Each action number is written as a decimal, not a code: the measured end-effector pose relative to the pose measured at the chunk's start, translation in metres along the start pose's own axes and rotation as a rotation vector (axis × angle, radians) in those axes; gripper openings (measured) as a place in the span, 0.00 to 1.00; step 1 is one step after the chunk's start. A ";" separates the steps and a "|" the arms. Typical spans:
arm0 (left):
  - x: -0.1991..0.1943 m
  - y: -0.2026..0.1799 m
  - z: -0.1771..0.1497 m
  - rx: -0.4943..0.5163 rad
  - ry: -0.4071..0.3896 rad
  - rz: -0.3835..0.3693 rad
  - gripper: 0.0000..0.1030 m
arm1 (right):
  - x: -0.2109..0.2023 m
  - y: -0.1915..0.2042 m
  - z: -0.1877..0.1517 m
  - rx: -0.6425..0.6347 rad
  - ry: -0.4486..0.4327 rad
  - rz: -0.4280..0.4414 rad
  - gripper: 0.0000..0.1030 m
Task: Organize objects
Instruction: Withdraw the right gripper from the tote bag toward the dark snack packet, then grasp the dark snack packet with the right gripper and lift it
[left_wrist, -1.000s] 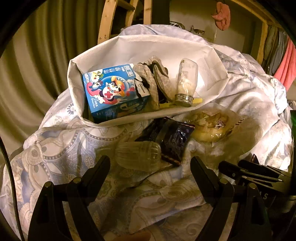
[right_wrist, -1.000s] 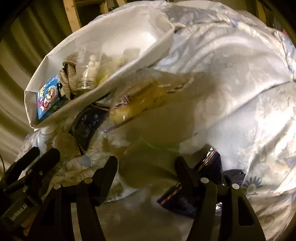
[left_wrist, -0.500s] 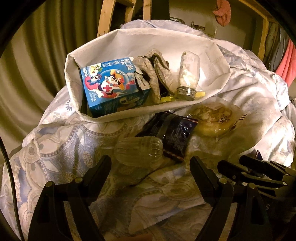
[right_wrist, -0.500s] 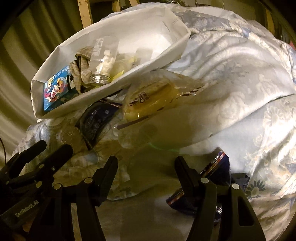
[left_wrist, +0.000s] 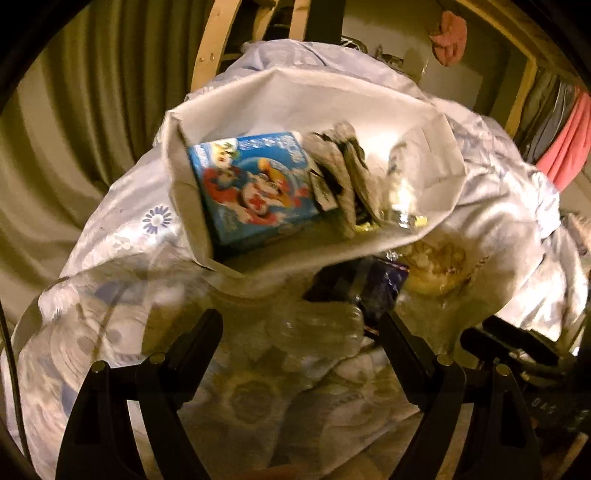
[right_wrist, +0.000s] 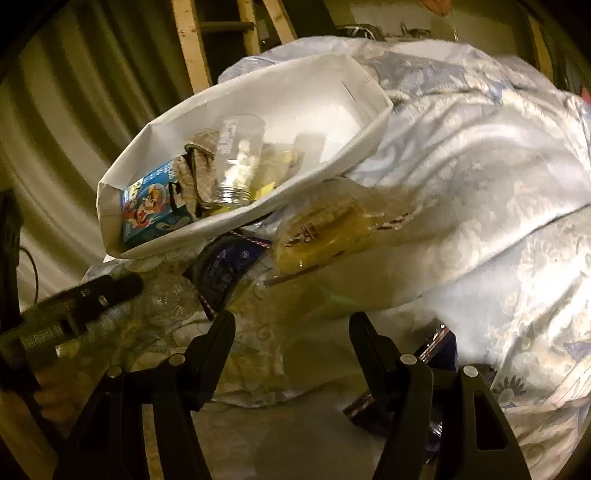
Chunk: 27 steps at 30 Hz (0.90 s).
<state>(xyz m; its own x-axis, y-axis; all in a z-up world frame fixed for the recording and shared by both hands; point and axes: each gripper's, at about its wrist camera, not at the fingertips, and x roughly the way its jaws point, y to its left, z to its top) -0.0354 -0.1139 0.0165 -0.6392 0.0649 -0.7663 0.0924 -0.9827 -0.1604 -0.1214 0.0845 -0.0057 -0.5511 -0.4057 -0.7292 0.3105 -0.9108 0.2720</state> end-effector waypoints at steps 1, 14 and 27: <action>-0.001 0.006 0.001 -0.003 0.002 -0.007 0.84 | 0.004 0.001 0.001 -0.009 0.002 -0.003 0.61; -0.003 0.025 0.005 -0.020 0.018 -0.045 0.84 | -0.014 -0.022 0.008 0.024 -0.044 0.021 0.61; 0.010 -0.055 -0.018 0.157 0.099 -0.051 0.84 | -0.036 -0.036 0.028 -0.049 0.177 -0.037 0.61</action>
<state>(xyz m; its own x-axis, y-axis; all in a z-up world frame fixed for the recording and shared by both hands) -0.0332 -0.0561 0.0070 -0.5609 0.1241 -0.8185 -0.0630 -0.9922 -0.1073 -0.1344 0.1295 0.0286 -0.4197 -0.3482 -0.8382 0.3322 -0.9183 0.2151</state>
